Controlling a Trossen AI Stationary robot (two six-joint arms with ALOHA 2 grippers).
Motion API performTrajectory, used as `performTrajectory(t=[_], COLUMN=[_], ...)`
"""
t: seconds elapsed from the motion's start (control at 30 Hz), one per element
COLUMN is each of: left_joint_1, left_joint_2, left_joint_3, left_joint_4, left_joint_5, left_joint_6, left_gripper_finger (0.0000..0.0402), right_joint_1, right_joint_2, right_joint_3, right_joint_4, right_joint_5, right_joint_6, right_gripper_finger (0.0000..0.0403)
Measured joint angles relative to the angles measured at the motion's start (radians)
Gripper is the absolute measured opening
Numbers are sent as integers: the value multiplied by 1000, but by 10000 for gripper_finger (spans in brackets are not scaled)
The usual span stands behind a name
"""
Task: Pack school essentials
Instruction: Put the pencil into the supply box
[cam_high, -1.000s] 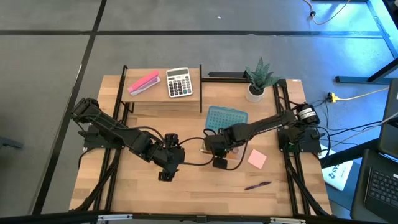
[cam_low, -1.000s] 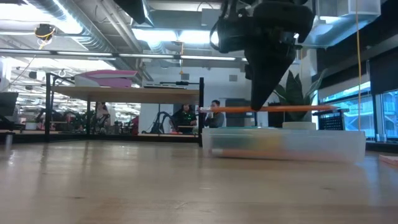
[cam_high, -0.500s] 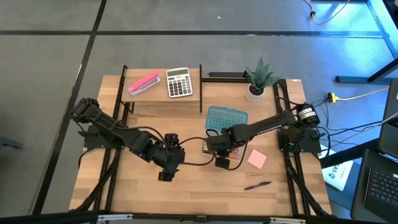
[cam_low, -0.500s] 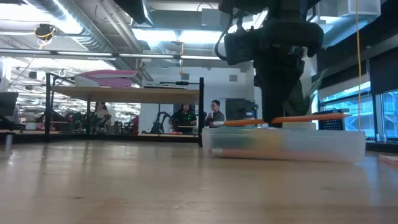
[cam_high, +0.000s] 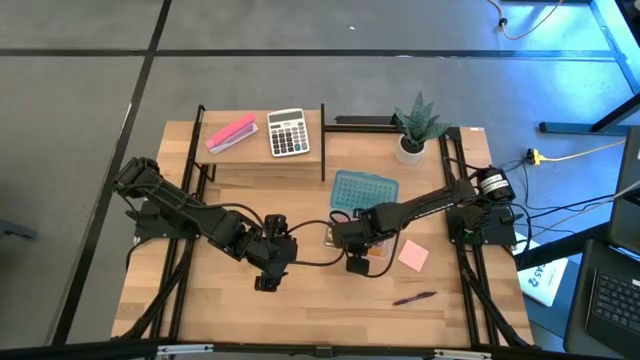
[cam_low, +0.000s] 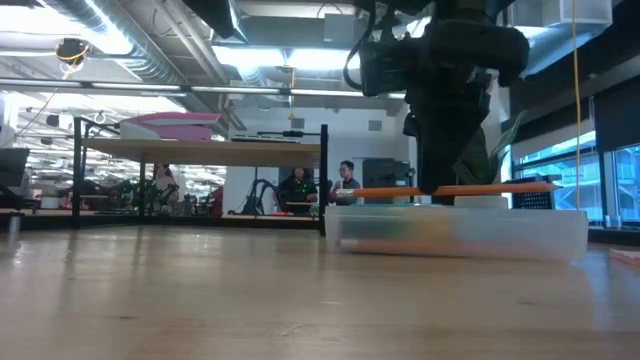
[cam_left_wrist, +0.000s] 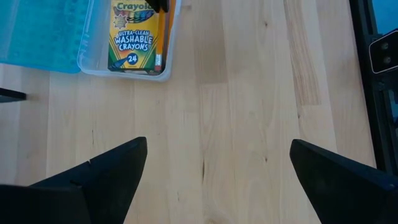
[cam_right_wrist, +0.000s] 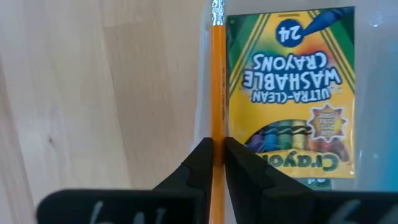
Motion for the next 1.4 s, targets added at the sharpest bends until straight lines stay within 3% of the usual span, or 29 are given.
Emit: performTrajectory(t=[0.7,0.97,1.23,1.4], left_joint_1=[0,0,0,0], left_joint_2=[0,0,0,0], left_joint_3=[0,0,0,0], left_joint_4=[7,70,82,82], left_joint_5=[0,-3,-116,-118], left_joint_6=[3,73,64,59], left_gripper_finger=[390,390,390,390], right_joint_1=[0,0,0,0], right_joint_2=[19,19,19,19], right_joint_3=[0,0,0,0], right_joint_4=[-17,-17,-18,-18], right_joint_5=[7,7,7,7], right_joint_6=[-22,-24,-25,-18], right_gripper_finger=[42,42,42,42])
